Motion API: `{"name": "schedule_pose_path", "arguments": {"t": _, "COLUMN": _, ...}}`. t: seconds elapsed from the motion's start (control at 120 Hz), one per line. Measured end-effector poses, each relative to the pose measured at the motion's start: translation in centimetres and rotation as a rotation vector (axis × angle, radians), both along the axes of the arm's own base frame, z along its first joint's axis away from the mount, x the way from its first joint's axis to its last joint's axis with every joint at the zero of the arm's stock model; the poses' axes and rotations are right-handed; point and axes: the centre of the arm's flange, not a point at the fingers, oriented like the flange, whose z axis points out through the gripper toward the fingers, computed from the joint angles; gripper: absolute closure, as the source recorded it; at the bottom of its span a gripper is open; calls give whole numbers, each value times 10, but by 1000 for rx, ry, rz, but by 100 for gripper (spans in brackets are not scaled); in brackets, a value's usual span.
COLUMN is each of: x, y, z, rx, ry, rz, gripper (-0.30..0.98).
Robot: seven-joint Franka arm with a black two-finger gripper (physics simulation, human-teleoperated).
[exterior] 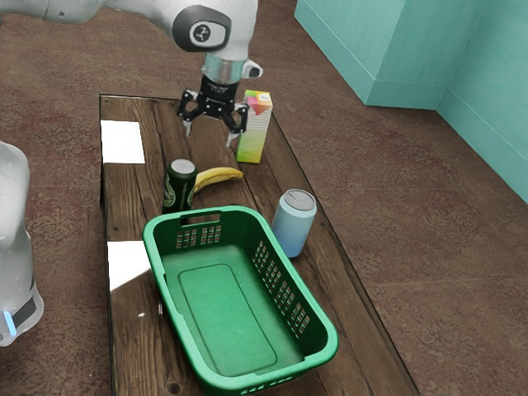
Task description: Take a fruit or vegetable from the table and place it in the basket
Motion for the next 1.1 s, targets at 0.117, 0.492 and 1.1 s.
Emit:
{"name": "schedule_pose_path", "arguments": {"t": 0.117, "x": -23, "y": 5, "z": -19, "rx": 6, "ry": -40, "rz": -10, "gripper": 0}}
{"name": "schedule_pose_path", "arguments": {"t": 0.492, "x": 2, "y": 21, "z": -46, "rx": 41, "ry": -80, "rz": -165, "gripper": 0}}
{"name": "schedule_pose_path", "arguments": {"t": 1.1, "x": 22, "y": 24, "z": -97, "rx": 32, "ry": -88, "rz": -393, "gripper": 0}}
